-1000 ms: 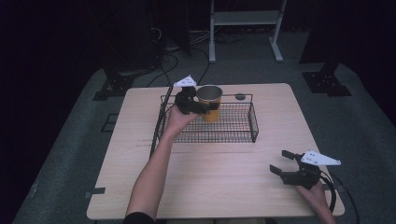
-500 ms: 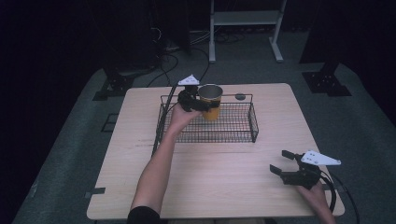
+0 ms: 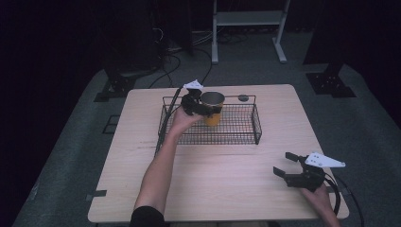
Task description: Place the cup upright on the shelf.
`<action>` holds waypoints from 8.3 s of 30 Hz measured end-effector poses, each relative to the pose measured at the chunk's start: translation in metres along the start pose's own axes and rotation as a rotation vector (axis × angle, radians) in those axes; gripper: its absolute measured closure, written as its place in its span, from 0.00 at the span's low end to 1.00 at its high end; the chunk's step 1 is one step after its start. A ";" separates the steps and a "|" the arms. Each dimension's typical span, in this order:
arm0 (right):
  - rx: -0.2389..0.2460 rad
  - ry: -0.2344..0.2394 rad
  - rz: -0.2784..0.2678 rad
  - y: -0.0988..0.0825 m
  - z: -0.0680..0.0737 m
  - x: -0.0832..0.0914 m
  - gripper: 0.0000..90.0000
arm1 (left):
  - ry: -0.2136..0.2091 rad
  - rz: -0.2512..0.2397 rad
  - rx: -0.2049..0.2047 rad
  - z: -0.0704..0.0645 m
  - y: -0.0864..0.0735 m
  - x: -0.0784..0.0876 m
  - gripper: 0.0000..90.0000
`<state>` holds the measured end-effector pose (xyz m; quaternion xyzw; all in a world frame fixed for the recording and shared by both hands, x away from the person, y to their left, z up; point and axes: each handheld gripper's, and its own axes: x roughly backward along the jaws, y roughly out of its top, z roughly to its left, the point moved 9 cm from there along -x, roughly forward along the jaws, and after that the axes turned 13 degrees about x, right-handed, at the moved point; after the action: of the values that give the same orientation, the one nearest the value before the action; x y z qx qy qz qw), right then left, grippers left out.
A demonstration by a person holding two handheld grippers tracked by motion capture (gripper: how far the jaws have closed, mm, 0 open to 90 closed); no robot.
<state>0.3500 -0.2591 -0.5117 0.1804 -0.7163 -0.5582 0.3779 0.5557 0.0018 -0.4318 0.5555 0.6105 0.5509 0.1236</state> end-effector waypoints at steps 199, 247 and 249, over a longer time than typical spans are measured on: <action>-0.002 -0.013 0.013 -0.001 0.000 0.000 0.15 | -0.072 -0.127 -0.097 -0.074 -0.078 0.088 0.02; -0.017 -0.024 0.012 -0.002 -0.003 0.001 0.15 | -0.090 -0.154 -0.087 -0.094 -0.127 0.119 0.03; -0.019 -0.025 0.012 -0.002 -0.003 0.001 0.15 | -0.086 -0.146 -0.089 -0.094 -0.129 0.120 0.03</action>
<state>0.3515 -0.2623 -0.5125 0.1659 -0.7167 -0.5647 0.3740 0.3719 0.0782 -0.4468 0.5266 0.6182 0.5428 0.2140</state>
